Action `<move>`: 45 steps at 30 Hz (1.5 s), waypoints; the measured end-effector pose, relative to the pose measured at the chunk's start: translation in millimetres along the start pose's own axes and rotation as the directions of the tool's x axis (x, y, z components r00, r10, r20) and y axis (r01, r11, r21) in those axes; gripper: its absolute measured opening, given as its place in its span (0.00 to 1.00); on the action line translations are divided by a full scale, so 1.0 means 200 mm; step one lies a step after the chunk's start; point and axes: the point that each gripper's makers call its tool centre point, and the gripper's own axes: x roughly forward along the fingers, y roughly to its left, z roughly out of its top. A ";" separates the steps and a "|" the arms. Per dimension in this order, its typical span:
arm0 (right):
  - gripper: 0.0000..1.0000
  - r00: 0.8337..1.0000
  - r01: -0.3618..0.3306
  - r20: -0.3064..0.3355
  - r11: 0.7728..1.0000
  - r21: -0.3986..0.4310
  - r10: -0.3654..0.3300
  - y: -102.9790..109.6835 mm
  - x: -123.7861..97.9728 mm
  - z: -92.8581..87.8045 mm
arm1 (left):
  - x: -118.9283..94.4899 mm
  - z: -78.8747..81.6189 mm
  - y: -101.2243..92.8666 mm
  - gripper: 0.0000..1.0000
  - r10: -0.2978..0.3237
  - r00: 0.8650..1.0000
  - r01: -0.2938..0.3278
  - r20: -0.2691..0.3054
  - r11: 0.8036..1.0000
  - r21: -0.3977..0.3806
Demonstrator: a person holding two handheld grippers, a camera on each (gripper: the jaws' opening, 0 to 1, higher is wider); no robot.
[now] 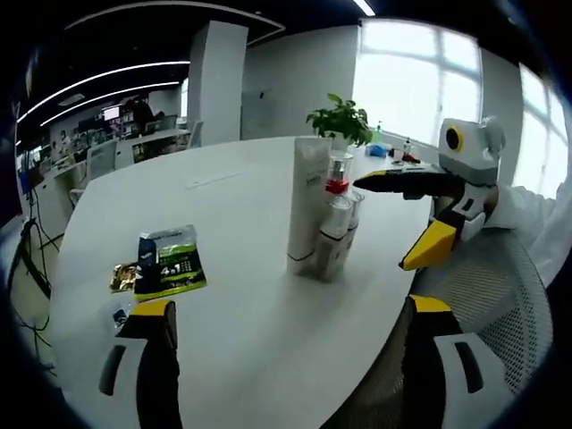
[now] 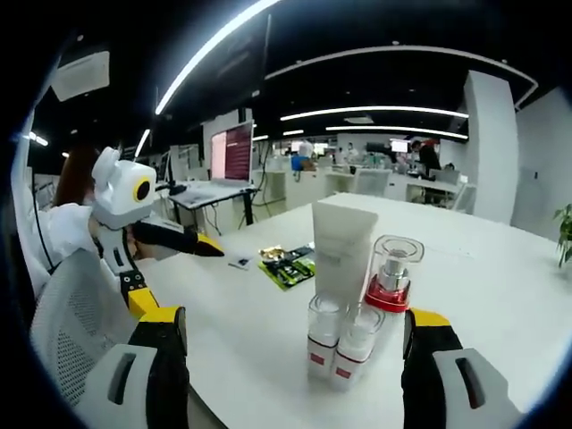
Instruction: Arrange the skincare products in the storage area until every visible bottle or jar stands upright without overlapping.
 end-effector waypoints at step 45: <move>1.00 0.998 0.047 0.050 0.991 -0.128 -0.041 -0.01 -0.02 0.06 | 0.00 0.05 0.01 0.99 0.019 1.000 -0.020 0.018 0.996 0.085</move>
